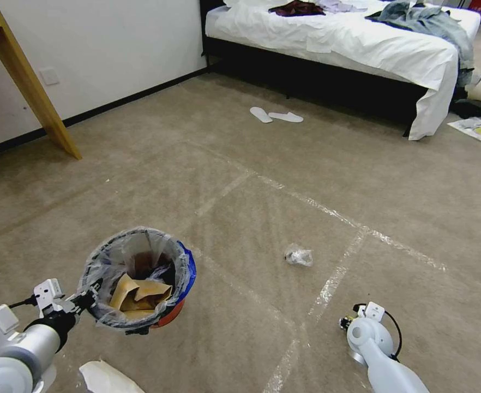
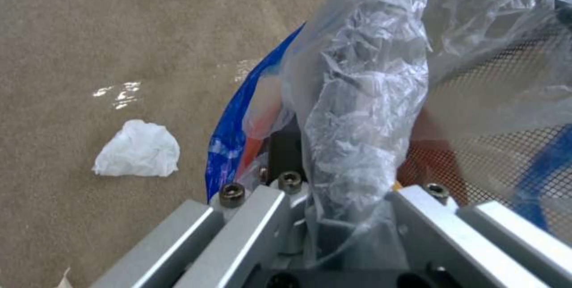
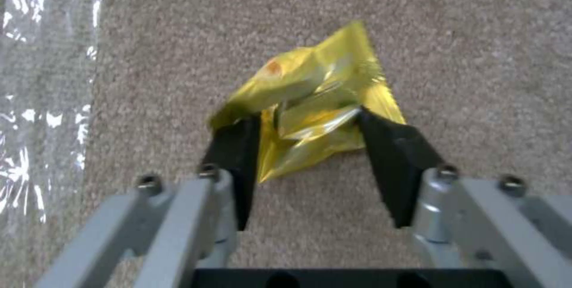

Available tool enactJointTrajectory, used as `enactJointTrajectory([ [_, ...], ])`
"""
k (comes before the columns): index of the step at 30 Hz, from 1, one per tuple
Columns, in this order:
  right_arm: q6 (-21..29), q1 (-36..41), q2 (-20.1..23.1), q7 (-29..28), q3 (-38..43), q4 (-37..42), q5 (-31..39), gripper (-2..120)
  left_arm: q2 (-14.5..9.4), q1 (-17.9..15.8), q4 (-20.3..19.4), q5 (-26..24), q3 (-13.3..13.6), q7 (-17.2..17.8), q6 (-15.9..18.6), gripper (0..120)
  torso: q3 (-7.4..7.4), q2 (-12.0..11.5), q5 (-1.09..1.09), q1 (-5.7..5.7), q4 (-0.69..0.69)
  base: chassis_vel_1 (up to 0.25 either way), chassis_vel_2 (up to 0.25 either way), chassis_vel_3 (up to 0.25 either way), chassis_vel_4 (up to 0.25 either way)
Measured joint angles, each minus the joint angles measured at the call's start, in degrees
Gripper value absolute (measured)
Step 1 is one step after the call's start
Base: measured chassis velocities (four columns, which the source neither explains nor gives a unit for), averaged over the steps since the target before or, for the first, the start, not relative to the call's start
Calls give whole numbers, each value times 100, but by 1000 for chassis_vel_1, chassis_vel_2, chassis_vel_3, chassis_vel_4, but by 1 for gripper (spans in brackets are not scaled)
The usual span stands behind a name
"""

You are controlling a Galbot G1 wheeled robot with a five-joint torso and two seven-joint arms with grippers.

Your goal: Pick up the trash bin and place the garbage on the floor into it.

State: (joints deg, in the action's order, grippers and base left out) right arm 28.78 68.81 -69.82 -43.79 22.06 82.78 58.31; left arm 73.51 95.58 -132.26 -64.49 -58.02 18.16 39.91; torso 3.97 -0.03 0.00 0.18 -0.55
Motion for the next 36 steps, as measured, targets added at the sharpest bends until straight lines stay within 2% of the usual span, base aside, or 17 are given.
enactJointTrajectory([
  [1, 0, 35, -2, 3, 2, 54, -19, 34, 9, -4, 17, 11, 6, -1, -7, 1, 0, 0, 0, 0, 0, 0, 0, 0, 0],
  [3, 0, 58, 0, 7, 4, 102, -29, 30, 16, -6, 27, 20, 13, -3, -10, 1, 0, 0, 0, 0, 0, 0, 0, 0, 0],
  [4, 0, 84, 7, 8, 12, 163, -37, 22, 23, -7, 34, 35, 26, -7, -12, 1, 0, 0, 0, 0, 0, 0, 0, 0, 0],
  [5, 0, 84, 7, 8, 12, 163, -37, 22, 23, -7, 34, 35, 26, -7, -12, 1, 0, 0, 0, 0, 0, 0, 0, 0, 0],
  [12, -7, 205, 43, 4, 58, 449, -62, 0, 22, -6, 39, 46, 29, -13, -15, 1, 0, 0, 0, 0, 0, 0, 0, 0, 0],
  [19, -46, 313, 48, 37, 93, 675, -46, 0, 34, 9, 16, 46, 29, -14, -16, 1, 0, 0, 0, 0, 0, 0, 0, 0, 0],
  [23, -312, 534, 115, 352, 95, 1028, -198, 0, 56, 46, -21, 53, 33, -15, -16, 1, 0, 0, 1, 0, -1, 0, 0, 0, 0],
  [25, -507, 594, 155, 556, 91, 1261, -286, 0, 56, 54, -33, 54, 33, -16, -16, 1, 0, 0, -1, 0, -1, 0, 0, 0, 0],
  [26, -867, 642, 218, 864, 56, 1565, -424, 0, 63, 61, -59, 55, 32, -16, -16, 1, 0, 0, 1, 0, -1, 0, 0, 0, 0],
  [28, -966, 649, 237, 937, 45, 1648, -462, 0, 66, 66, -70, 55, 32, -17, -16, 1, 0, 0, 1, 0, 0, 0, 0, 0, 0],
  [30, -1709, 689, 417, 1562, -21, 2312, -682, 0, 95, 94, -120, 55, 50, -22, -14, 1, 0, 0, 0, 0, 1, 0, 0, 0, 0],
  [31, -1709, 689, 417, 1562, -21, 2312, -682, 0, 95, 94, -120, 55, 50, -22, -14, 1, 0, 0, 0, 0, 1, 0, 0, 0, 0],
  [33, -2691, 549, 905, 2603, -200, 3197, -1041, 0, 108, 109, -156, 51, 65, -24, -8, 1, 0, 0, 0, 0, 0, 0, 0, 0, 0],
  [35, -2831, 500, 1007, 2759, -255, 3341, -1079, 0, 108, 113, -165, 50, 68, -24, -5, 1, 0, 0, 1, 0, 0, 0, 0, 0, 0],
  [36, -3054, 399, 1205, 3016, -380, 3589, -1086, 0, 106, 118, -189, 40, 72, -24, 1, 1, 0, 0, 0, 0, 2, 0, 0, 0, 0],
])
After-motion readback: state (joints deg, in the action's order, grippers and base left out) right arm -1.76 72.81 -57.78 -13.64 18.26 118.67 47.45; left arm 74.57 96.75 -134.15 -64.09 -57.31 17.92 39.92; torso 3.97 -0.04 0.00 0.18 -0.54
